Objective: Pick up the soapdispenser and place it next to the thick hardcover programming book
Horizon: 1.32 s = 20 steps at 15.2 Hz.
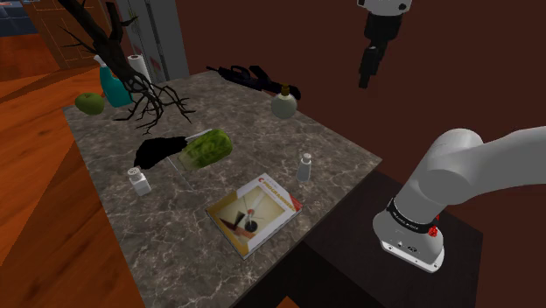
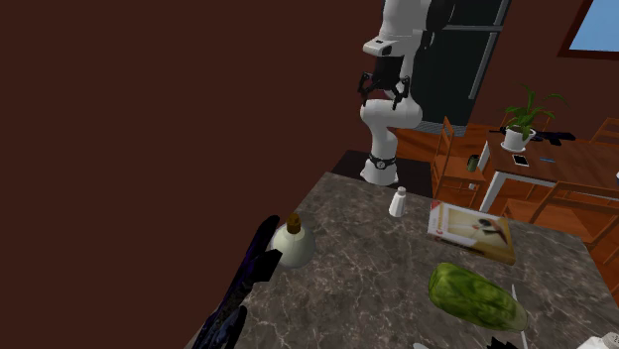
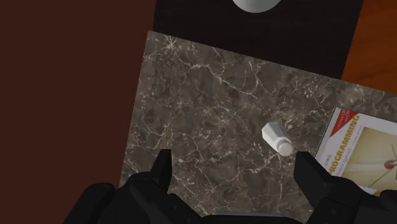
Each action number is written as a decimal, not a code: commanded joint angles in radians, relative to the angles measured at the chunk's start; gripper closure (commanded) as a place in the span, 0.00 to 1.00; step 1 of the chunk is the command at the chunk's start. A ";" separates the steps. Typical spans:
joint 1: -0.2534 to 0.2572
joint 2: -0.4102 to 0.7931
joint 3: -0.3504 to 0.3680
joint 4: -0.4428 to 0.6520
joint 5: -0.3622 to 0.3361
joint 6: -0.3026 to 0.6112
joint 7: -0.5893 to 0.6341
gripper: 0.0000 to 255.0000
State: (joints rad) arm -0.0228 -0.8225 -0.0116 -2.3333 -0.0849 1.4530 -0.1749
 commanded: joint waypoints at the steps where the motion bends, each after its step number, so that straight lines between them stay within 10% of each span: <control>1: 0.000 0.000 0.000 0.000 0.000 0.000 0.000 0.00; 20: -0.027 0.682 -0.108 0.302 -0.034 0.387 -0.104 0.00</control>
State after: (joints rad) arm -0.0485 -0.1807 -0.1154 -2.0547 -0.1209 1.8228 -0.2728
